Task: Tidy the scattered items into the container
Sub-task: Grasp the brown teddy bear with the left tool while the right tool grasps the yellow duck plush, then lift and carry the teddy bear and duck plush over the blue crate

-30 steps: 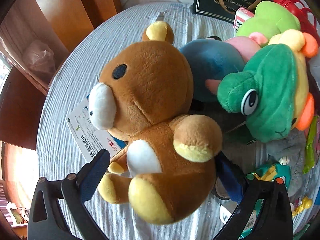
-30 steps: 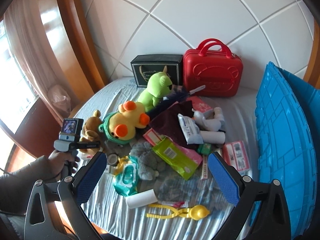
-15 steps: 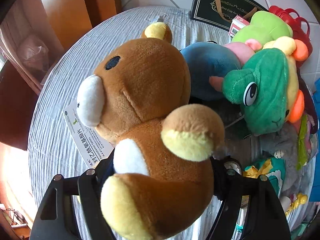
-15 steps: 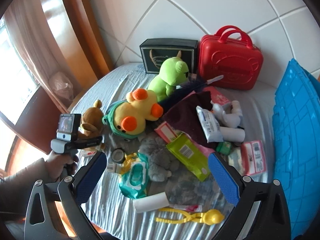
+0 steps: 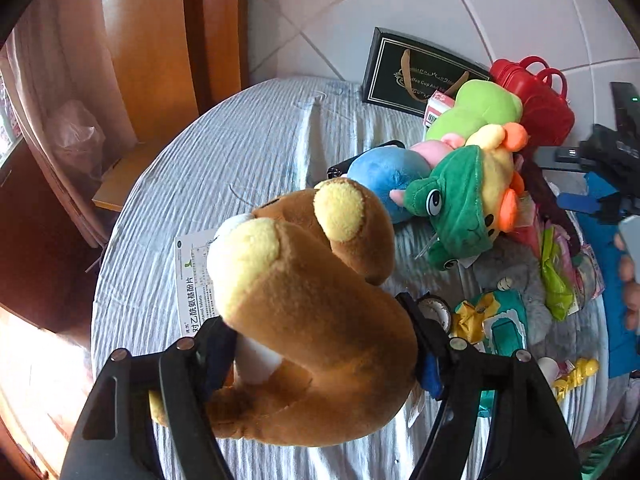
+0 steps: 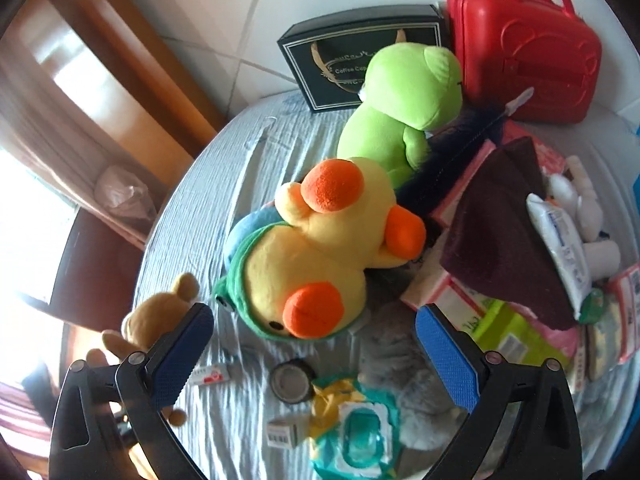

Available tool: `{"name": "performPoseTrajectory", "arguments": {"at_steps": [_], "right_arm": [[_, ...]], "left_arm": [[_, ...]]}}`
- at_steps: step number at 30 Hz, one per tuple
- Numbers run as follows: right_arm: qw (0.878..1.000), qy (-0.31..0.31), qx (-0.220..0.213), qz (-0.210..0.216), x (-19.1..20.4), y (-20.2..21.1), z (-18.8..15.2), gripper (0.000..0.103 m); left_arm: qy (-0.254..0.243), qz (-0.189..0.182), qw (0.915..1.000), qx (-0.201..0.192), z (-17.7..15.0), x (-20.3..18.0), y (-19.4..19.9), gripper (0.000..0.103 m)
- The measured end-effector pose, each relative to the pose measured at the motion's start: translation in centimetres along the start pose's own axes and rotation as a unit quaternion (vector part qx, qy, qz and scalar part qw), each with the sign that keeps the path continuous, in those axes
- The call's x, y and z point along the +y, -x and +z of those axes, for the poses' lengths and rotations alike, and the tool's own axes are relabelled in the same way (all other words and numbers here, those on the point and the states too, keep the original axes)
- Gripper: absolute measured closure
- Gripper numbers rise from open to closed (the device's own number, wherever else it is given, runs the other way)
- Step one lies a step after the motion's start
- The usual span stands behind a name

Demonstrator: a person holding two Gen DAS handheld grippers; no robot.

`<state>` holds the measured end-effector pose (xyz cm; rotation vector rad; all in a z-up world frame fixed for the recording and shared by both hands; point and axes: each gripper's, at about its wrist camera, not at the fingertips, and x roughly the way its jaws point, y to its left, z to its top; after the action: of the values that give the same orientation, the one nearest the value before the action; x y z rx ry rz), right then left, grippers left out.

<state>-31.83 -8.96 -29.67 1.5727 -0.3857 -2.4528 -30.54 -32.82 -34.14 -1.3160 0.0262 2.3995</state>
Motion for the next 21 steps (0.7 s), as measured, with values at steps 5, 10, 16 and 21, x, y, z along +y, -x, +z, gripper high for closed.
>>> {"name": "performPoseTrajectory", "arguments": {"at_steps": [5, 10, 16, 21], "right_arm": [[0.994, -0.106, 0.025, 0.028, -2.1, -5.4, 1.4, 0.000], [0.978, -0.190, 0.043, 0.079, -3.6, -9.3, 1.9, 0.000], [0.973, -0.205, 0.055, 0.092, -4.2, -10.8, 2.2, 0.000], [0.987, -0.132, 0.053, 0.071, -2.6, -9.1, 2.3, 0.028]], "left_arm": [[0.005, -0.012, 0.9998, -0.012, -1.1, 0.2, 1.8, 0.033], [-0.002, -0.014, 0.9999, -0.010, -2.2, 0.0, 1.9, 0.033], [-0.021, -0.009, 0.9997, -0.008, -2.5, -0.7, 1.4, 0.033], [0.000, -0.017, 0.9997, -0.017, -2.2, -0.4, 1.8, 0.035]]}}
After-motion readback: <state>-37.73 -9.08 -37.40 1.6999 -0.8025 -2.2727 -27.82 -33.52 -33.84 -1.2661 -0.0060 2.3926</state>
